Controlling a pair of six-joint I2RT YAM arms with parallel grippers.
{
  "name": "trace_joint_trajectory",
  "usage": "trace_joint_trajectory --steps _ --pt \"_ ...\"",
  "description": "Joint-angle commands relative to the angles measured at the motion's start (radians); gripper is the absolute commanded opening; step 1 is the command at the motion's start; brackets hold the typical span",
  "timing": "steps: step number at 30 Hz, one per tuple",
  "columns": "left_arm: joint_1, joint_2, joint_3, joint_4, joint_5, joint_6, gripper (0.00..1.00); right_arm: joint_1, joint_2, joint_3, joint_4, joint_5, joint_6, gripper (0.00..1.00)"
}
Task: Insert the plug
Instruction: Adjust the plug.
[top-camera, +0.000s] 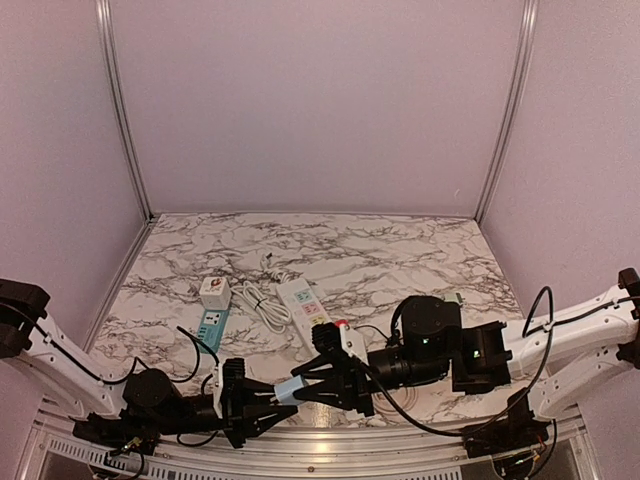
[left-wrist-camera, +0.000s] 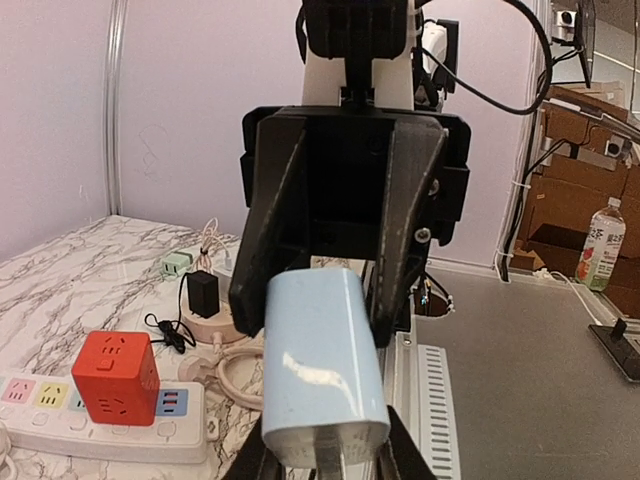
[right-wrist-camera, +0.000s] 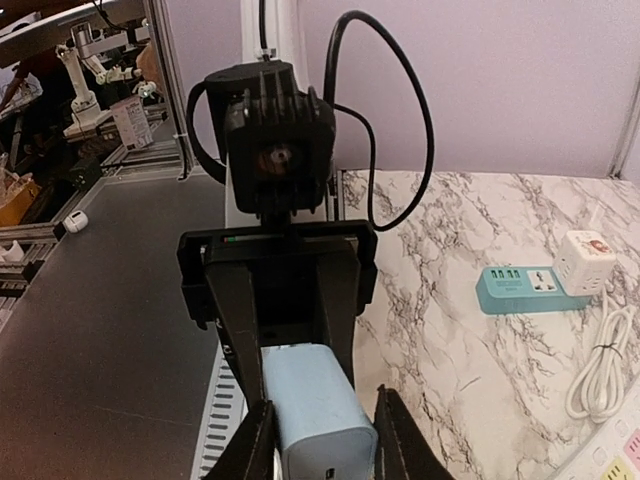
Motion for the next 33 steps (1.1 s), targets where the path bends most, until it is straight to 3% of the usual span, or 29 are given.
trace_joint_trajectory --steps 1,4,7,19,21,24,26,33 --pt "-0.002 0.194 0.105 0.009 -0.001 -0.02 0.02 0.003 0.021 0.054 0.01 0.016 -0.001 0.26" --pt "-0.003 0.314 0.191 -0.046 -0.016 -0.018 0.03 0.003 0.058 0.075 -0.006 0.011 -0.001 0.24" --pt "-0.005 0.336 0.199 -0.02 -0.033 -0.013 0.03 0.003 0.078 0.099 -0.03 0.002 -0.004 0.21" --pt "-0.005 0.084 0.033 0.007 -0.088 0.007 0.03 0.002 0.01 0.067 -0.017 0.034 -0.006 0.2" --pt "-0.005 0.05 0.025 -0.015 -0.076 0.009 0.03 0.002 -0.001 0.076 -0.035 0.026 -0.006 0.25" --pt "-0.005 -0.01 0.009 -0.046 -0.052 0.019 0.01 0.001 -0.04 0.088 -0.074 0.019 -0.006 0.46" --pt "-0.005 -0.053 -0.014 -0.058 -0.03 0.029 0.0 -0.003 -0.064 0.087 -0.096 0.022 -0.006 0.53" --pt "-0.007 -0.194 -0.05 -0.135 0.053 0.032 0.0 -0.009 -0.043 0.108 -0.129 -0.035 -0.029 0.61"
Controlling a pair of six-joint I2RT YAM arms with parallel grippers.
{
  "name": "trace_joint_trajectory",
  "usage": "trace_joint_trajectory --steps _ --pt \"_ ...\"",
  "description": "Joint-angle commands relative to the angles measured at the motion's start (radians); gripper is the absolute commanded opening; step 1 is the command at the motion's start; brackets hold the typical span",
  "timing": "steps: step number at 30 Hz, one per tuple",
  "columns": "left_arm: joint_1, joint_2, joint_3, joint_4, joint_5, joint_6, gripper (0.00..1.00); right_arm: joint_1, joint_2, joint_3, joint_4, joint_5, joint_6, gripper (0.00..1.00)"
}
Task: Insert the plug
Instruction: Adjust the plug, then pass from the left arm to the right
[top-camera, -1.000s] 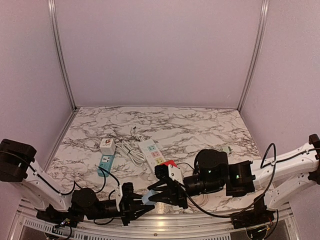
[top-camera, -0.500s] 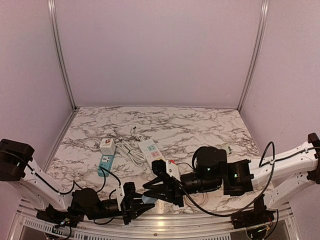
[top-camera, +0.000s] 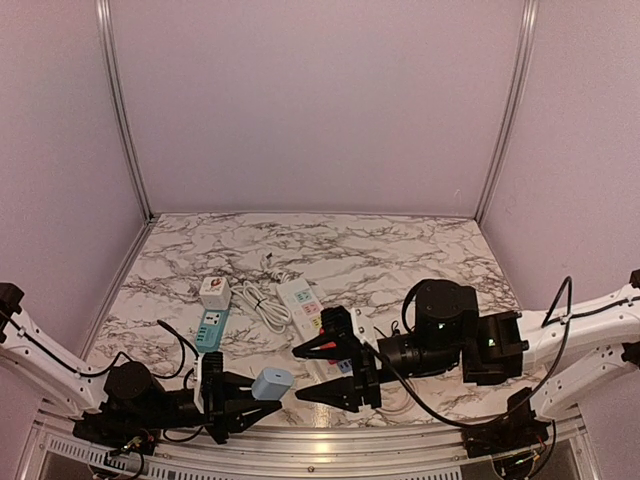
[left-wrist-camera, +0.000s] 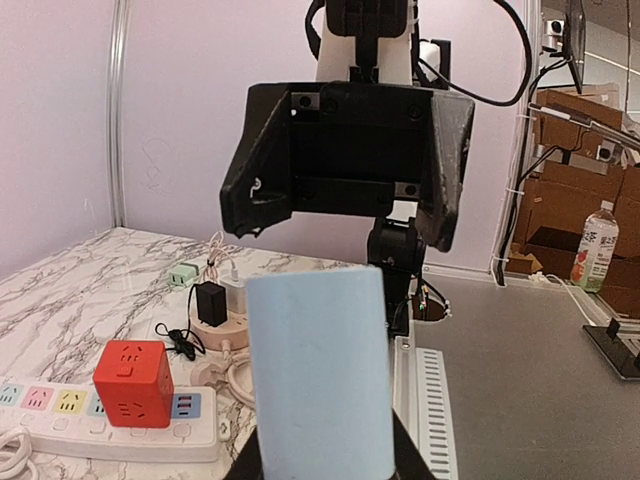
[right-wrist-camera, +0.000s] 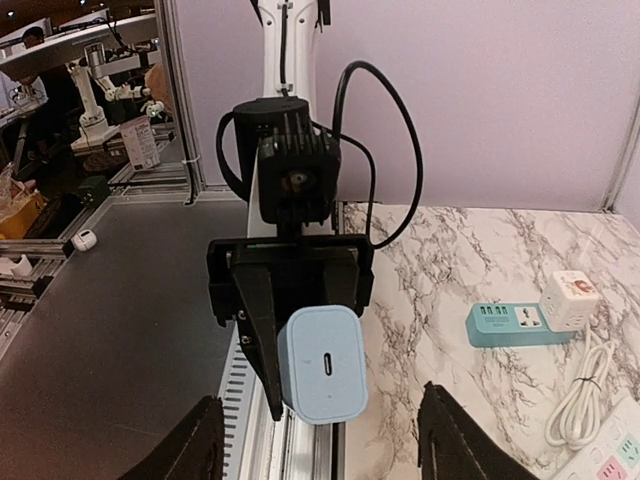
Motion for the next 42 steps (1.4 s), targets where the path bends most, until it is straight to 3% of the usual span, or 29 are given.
trace_joint_trajectory --steps 1,6,16,23,28,32,34,36,38,42 --pt "-0.006 -0.066 -0.008 -0.058 0.069 0.016 0.0 -0.003 0.033 0.057 -0.034 -0.054 -0.002 0.62" --pt "-0.013 -0.067 -0.004 -0.076 0.071 0.023 0.0 -0.002 0.095 0.073 -0.01 -0.15 0.025 0.64" --pt "-0.02 -0.014 0.037 -0.093 0.112 0.029 0.0 -0.002 0.164 0.087 0.008 -0.148 0.05 0.64" --pt "-0.027 -0.005 0.057 -0.117 0.111 0.038 0.0 -0.002 0.182 0.09 0.015 -0.175 0.057 0.44" --pt "-0.027 -0.004 0.067 -0.133 0.11 0.04 0.0 -0.002 0.193 0.095 0.021 -0.195 0.063 0.36" --pt "-0.028 0.001 0.069 -0.137 0.111 0.04 0.0 -0.003 0.194 0.094 0.03 -0.204 0.069 0.16" --pt "-0.028 0.0 0.069 -0.139 0.11 0.04 0.0 -0.003 0.192 0.091 0.037 -0.204 0.073 0.13" --pt "-0.028 -0.003 0.069 -0.143 0.109 0.04 0.0 -0.002 0.189 0.09 0.039 -0.213 0.069 0.17" --pt "-0.028 -0.007 0.071 -0.148 0.108 0.04 0.0 -0.002 0.187 0.089 0.04 -0.213 0.07 0.3" --pt "-0.028 -0.012 0.073 -0.155 0.108 0.042 0.0 -0.002 0.184 0.089 0.045 -0.213 0.073 0.33"
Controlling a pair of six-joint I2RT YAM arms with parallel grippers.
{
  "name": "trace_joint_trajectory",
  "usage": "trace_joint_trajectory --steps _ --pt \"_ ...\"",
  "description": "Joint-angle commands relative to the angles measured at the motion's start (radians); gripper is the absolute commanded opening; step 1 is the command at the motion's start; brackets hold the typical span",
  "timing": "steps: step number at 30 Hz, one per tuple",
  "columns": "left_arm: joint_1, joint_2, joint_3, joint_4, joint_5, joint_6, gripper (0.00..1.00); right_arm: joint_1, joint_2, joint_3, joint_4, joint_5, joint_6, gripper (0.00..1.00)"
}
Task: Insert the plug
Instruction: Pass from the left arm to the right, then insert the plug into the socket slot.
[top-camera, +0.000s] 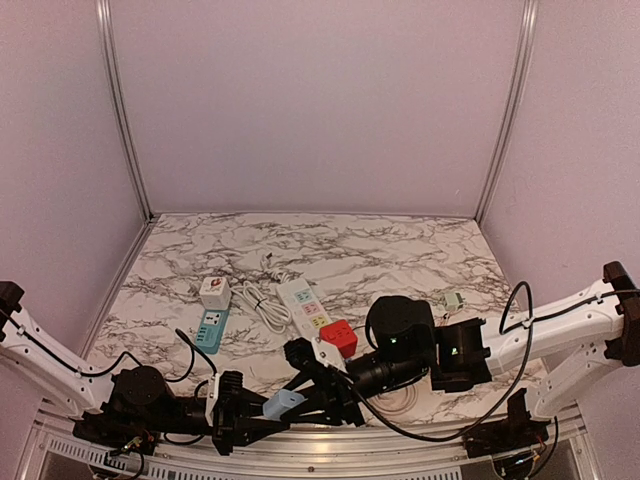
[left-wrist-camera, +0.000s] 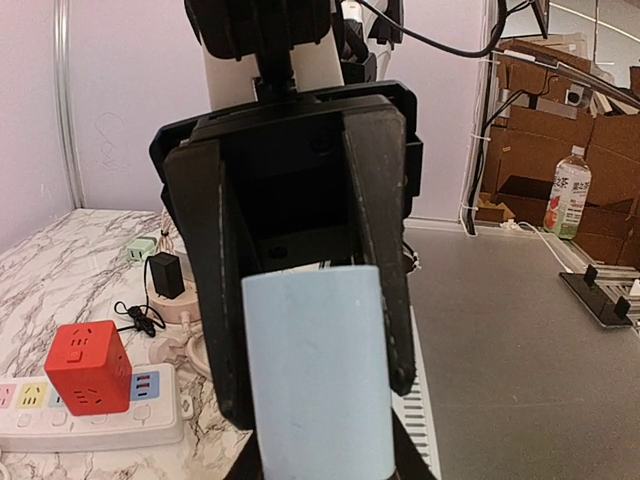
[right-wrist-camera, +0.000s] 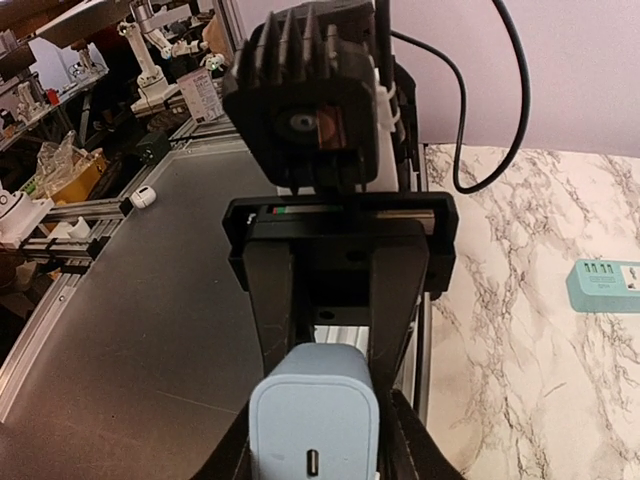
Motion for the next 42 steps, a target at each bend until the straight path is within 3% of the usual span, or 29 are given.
trace_joint_trajectory --steps 1,4,6,7,8,11,16,17,18,29,42 --pt "-0.007 -0.005 0.032 -0.01 0.009 0.02 0.0 -0.002 -0.004 0.043 0.04 -0.013 0.007 0.33" --pt "-0.008 -0.003 0.036 -0.014 0.008 0.019 0.0 -0.002 -0.007 0.04 0.043 -0.016 0.008 0.29" --pt "-0.008 -0.004 0.035 -0.012 0.008 0.019 0.0 -0.002 -0.009 0.039 0.042 -0.017 0.008 0.16" --pt "-0.008 -0.006 0.034 -0.012 0.007 0.019 0.01 -0.003 -0.008 0.041 0.041 -0.019 0.01 0.04" --pt "-0.008 -0.008 0.033 -0.01 0.004 0.019 0.06 -0.003 -0.006 0.043 0.039 -0.019 0.01 0.0" --pt "-0.008 -0.019 0.025 -0.006 -0.005 0.018 0.29 -0.003 -0.008 0.04 0.036 -0.01 0.008 0.0" --pt "-0.013 -0.085 -0.017 -0.008 -0.06 0.01 0.76 -0.002 -0.034 0.022 0.054 0.034 0.005 0.0" --pt "-0.015 -0.116 -0.029 -0.013 -0.077 0.009 0.93 -0.002 -0.036 0.017 0.057 0.048 0.005 0.0" --pt "-0.017 -0.145 -0.045 -0.018 -0.094 0.007 0.98 -0.002 -0.036 0.015 0.06 0.062 0.005 0.0" --pt "-0.021 -0.471 -0.19 -0.148 -0.319 -0.047 0.99 -0.002 0.054 0.04 0.071 0.093 0.002 0.0" --pt "-0.022 -0.572 -0.206 -0.229 -0.36 -0.068 0.99 -0.005 0.212 0.073 0.092 0.068 0.009 0.0"
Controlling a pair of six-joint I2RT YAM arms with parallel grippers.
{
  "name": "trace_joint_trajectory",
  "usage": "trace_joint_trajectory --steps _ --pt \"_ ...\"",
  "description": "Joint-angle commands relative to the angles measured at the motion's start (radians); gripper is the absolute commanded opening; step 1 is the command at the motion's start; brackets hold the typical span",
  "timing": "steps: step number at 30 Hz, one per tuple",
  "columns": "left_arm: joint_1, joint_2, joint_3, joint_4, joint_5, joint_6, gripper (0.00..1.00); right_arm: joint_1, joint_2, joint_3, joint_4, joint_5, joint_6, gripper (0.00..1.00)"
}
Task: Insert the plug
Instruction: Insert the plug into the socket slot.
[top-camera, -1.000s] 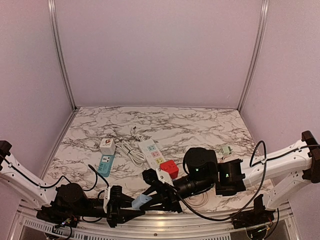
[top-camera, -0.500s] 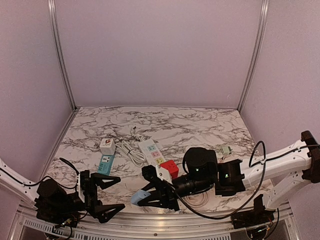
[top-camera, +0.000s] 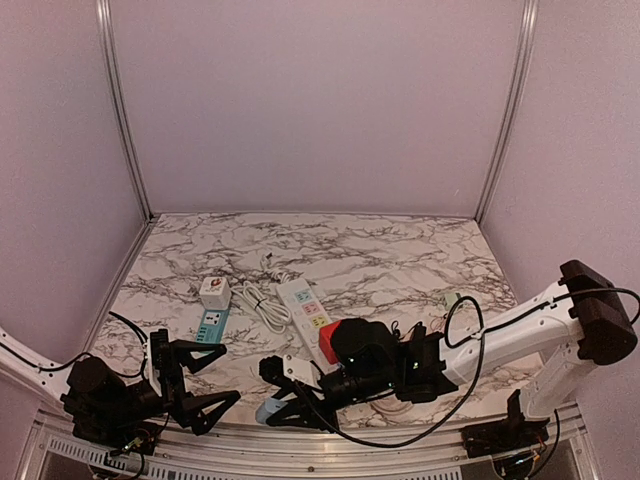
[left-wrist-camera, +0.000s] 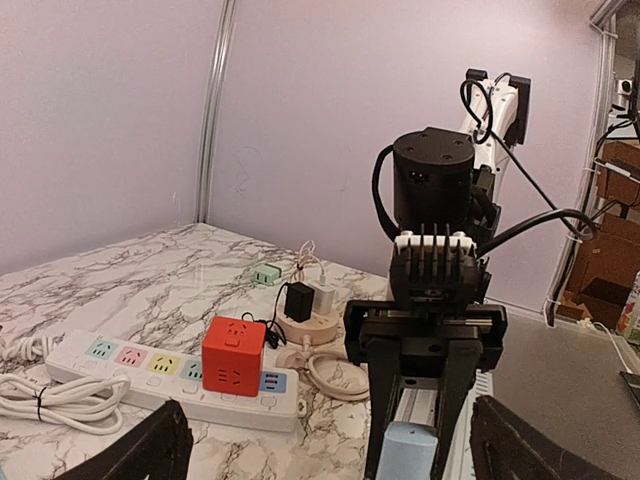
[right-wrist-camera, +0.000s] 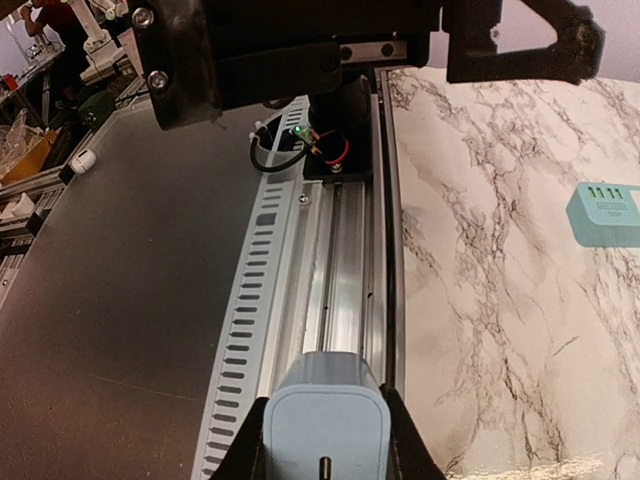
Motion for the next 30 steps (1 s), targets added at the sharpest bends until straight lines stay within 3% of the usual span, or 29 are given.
trace_joint_trajectory --steps 1,30 --pt "-0.005 -0.022 -0.013 -0.032 -0.023 -0.013 0.99 -0.003 0.005 0.04 0.044 -0.005 0.006 0.0" --pt "-0.021 0.013 0.04 -0.11 -0.054 -0.009 0.99 -0.005 0.063 0.042 0.037 0.063 -0.028 0.0"
